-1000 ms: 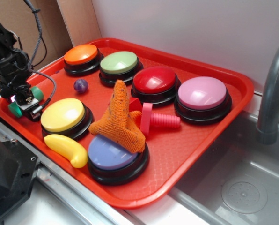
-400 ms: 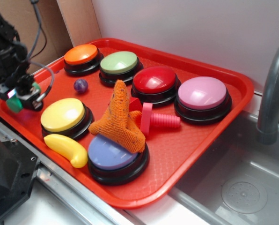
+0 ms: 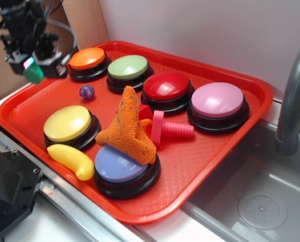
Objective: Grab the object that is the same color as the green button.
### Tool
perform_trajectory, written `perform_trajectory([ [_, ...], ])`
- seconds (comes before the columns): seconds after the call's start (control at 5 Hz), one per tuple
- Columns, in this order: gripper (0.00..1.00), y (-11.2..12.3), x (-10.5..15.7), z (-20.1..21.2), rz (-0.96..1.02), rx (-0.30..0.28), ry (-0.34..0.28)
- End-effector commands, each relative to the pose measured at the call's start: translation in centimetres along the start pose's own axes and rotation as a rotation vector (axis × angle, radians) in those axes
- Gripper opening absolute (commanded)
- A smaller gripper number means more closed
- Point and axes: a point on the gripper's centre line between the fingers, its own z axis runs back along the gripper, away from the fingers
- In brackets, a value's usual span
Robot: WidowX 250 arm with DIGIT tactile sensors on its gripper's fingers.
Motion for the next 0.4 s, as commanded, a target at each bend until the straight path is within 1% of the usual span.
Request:
perform_trajectory([
  [0.0,0.00,-5.04,1.40,6.16,-0.027,-0.110,-0.134],
  [0.2,0.00,-5.03,1.48,5.66,-0.017,-0.109,-0.107],
])
